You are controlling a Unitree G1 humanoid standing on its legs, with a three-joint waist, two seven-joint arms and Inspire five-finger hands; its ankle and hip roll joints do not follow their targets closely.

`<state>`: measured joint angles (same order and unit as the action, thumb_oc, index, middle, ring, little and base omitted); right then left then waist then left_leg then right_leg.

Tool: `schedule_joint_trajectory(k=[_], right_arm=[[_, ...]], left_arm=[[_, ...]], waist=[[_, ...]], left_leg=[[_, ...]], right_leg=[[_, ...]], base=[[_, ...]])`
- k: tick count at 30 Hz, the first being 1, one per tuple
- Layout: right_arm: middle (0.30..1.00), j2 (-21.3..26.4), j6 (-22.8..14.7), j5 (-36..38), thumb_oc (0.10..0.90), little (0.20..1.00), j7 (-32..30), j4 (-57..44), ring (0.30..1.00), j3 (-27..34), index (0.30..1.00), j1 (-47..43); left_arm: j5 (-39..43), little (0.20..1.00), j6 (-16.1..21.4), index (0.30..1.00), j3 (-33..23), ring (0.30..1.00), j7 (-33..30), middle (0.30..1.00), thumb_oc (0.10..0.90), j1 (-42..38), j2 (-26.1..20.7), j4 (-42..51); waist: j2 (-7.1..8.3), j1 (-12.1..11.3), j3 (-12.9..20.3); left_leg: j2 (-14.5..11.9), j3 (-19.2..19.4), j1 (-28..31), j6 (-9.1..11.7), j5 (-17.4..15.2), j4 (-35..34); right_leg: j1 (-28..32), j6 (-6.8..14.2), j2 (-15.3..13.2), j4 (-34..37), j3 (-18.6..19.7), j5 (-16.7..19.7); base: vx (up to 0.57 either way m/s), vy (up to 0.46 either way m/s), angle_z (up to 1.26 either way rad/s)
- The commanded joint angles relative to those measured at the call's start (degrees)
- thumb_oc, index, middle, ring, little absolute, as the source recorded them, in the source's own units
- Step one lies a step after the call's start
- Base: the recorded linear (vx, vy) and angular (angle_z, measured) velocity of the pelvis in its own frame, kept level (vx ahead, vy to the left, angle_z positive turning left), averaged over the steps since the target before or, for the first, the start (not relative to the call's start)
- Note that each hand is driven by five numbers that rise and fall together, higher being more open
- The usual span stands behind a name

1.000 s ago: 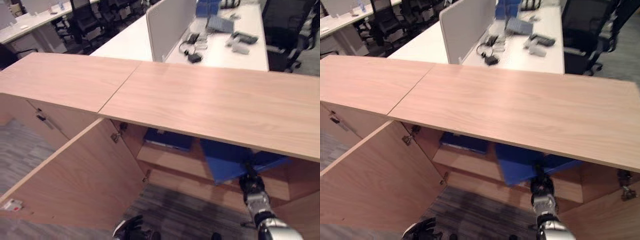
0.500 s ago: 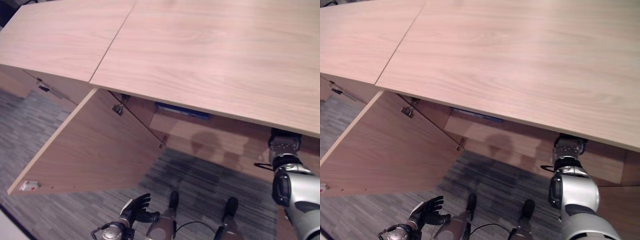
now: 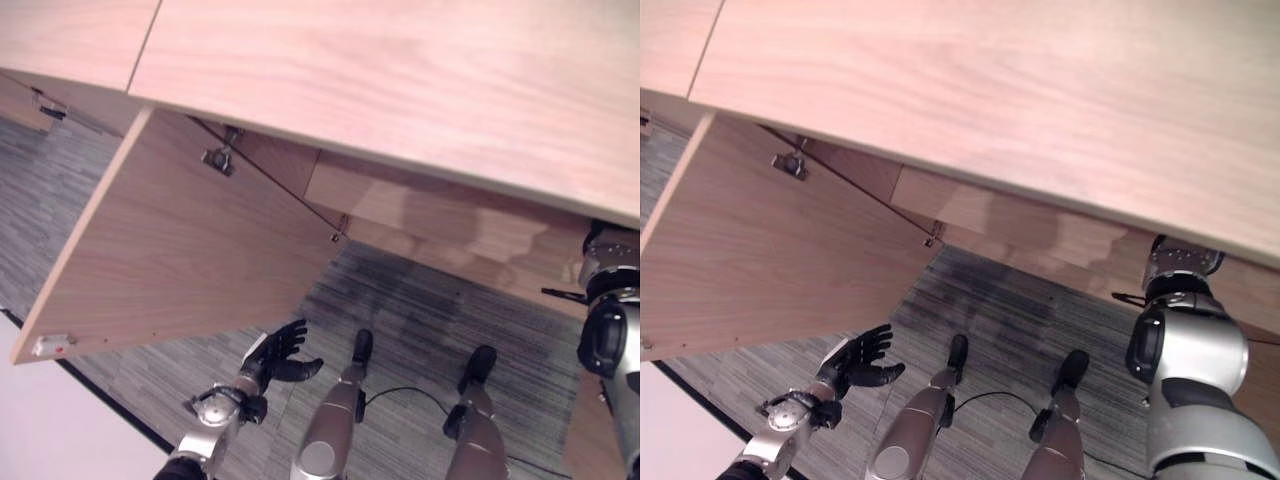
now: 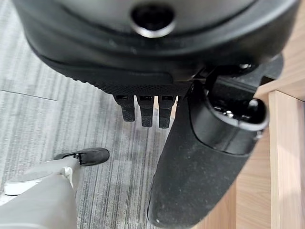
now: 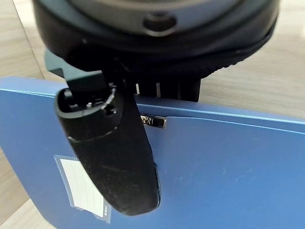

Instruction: Put the empty folder in the office cabinet

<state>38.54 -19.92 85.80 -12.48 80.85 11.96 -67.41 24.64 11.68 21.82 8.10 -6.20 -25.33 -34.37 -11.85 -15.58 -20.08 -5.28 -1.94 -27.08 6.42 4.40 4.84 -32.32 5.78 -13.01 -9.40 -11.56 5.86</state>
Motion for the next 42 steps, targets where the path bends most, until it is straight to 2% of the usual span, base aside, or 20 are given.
schedule_joint_trajectory(k=[1,8,15,17,18,19,23,28,34,40,42], right_arm=[[0.900,6.0,-2.5,-1.6,0.800,0.900,0.7,-5.1,0.900,-6.9,0.900,-7.7],[0.900,7.8,1.6,-7.5,0.800,0.900,-6.9,1.4,0.900,-11.5,0.900,-12.7],[0.900,3.6,6.2,-12.1,0.800,0.900,-12.5,4.6,0.900,-14.0,0.900,-14.8],[0.900,3.2,6.4,-12.3,0.800,0.900,-12.8,4.7,0.900,-14.2,0.900,-14.9],[0.900,2.3,6.5,-11.1,0.800,0.900,-13.1,4.8,0.900,-13.9,0.900,-15.0],[0.900,1.7,6.5,-10.9,0.800,0.900,-13.2,4.8,0.900,-13.8,0.900,-15.0],[0.900,0.3,7.3,-10.2,0.800,0.900,-13.1,4.5,0.900,-13.9,0.900,-14.8],[0.900,-0.8,8.7,-10.6,0.800,0.900,-13.5,6.5,0.900,-14.2,0.900,-15.1],[0.900,0.1,13.3,-13.8,0.800,0.900,-13.1,9.4,0.900,-16.3,0.900,-16.4],[0.900,-0.8,13.6,-13.8,0.800,0.900,-14.7,11.2,0.900,-15.0,0.900,-15.6],[0.900,-2.5,12.5,-12.4,0.800,0.900,-15.9,11.5,0.900,-12.8,0.900,-14.2]], left_arm=[[3.4,0.900,2.8,0.900,0.7,0.900,-0.2,0.900,0.800,2.4,-6.1,2.9],[3.5,0.900,2.9,0.900,-0.2,0.900,-4.1,0.900,0.800,1.8,-7.6,3.6],[0.4,0.900,3.1,0.900,-0.3,0.900,-9.0,0.900,0.800,2.3,-8.3,2.8],[0.0,0.900,3.2,0.900,-0.3,0.900,-9.3,0.900,0.800,2.4,-8.3,2.9],[-0.1,0.900,3.1,0.900,-0.4,0.900,-10.1,0.900,0.800,2.4,-8.7,3.0],[0.2,0.900,3.2,0.900,-0.7,0.900,-10.7,0.900,0.800,2.4,-8.6,2.8],[0.3,0.900,3.1,0.900,-1.5,0.900,-12.2,0.900,0.800,2.3,-8.1,1.4],[1.0,0.900,2.8,0.900,-1.6,0.900,-12.5,0.900,0.800,2.0,-7.9,0.5],[0.1,0.900,1.9,0.900,-1.6,0.900,-12.2,0.900,0.800,1.9,-7.7,-1.0],[-0.3,0.900,1.1,0.900,-2.2,0.900,-12.8,0.900,0.800,2.0,-5.6,-6.4],[0.1,0.900,0.9,0.900,-2.7,0.900,-13.0,0.900,0.800,1.6,-4.3,-9.6]], waist=[[2.28,-1.3,6.3],[2.98,-0.7,6.1],[3.36,0.3,4.5],[3.55,0.4,4.7],[3.72,0.5,4.2],[3.77,0.6,3.8],[4.57,1.0,3.5],[4.85,0.8,3.2],[5.20,0.5,3.3],[5.68,0.5,3.8],[5.91,0.5,4.3]], left_leg=[[1.9,-0.6,-3.4,0.4,-7.6,7.0],[1.7,-0.8,-5.3,0.5,-7.8,7.7],[1.5,-1.1,-7.0,0.4,-7.7,8.2],[1.5,-1.4,-7.1,0.5,-9.0,8.7],[1.4,-1.7,-8.5,0.5,-10.3,11.4],[1.3,-1.7,-9.7,0.5,-10.2,12.9],[0.7,-2.7,-14.4,0.4,-13.4,20.8],[0.4,-3.8,-16.7,0.1,-15.4,24.7],[0.3,-4.7,-17.8,-0.1,-16.6,27.0],[0.4,-4.7,-16.0,-0.1,-16.4,25.3],[0.5,-4.5,-13.3,0.0,-15.8,22.2]], right_leg=[[0.7,4.1,0.9,-12.4,5.7,-14.8],[-1.6,3.7,1.5,-14.1,5.6,-15.5],[-3.6,3.1,2.3,-15.5,5.3,-15.7],[-3.6,3.2,2.3,-16.2,5.7,-17.2],[-4.6,2.9,2.4,-18.5,5.9,-18.8],[-5.4,2.7,2.4,-19.7,5.9,-18.6],[-8.8,2.2,2.3,-26.2,6.2,-21.2],[-10.3,1.5,2.5,-29.4,5.7,-23.5],[-10.9,1.0,2.5,-31.8,5.1,-24.9],[-9.2,1.0,2.8,-30.6,4.5,-24.6],[-6.9,1.1,3.4,-28.3,4.4,-24.3]], base=[[0.00,-0.013,0.05],[0.00,-0.005,0.01],[-0.02,-0.011,0.02],[0.06,-0.035,0.02],[0.03,-0.037,0.01],[-0.03,-0.034,-0.03],[-0.01,-0.012,-0.01],[0.00,-0.035,0.04],[0.01,-0.024,0.06],[0.00,-0.002,0.01],[0.00,0.000,0.00]])
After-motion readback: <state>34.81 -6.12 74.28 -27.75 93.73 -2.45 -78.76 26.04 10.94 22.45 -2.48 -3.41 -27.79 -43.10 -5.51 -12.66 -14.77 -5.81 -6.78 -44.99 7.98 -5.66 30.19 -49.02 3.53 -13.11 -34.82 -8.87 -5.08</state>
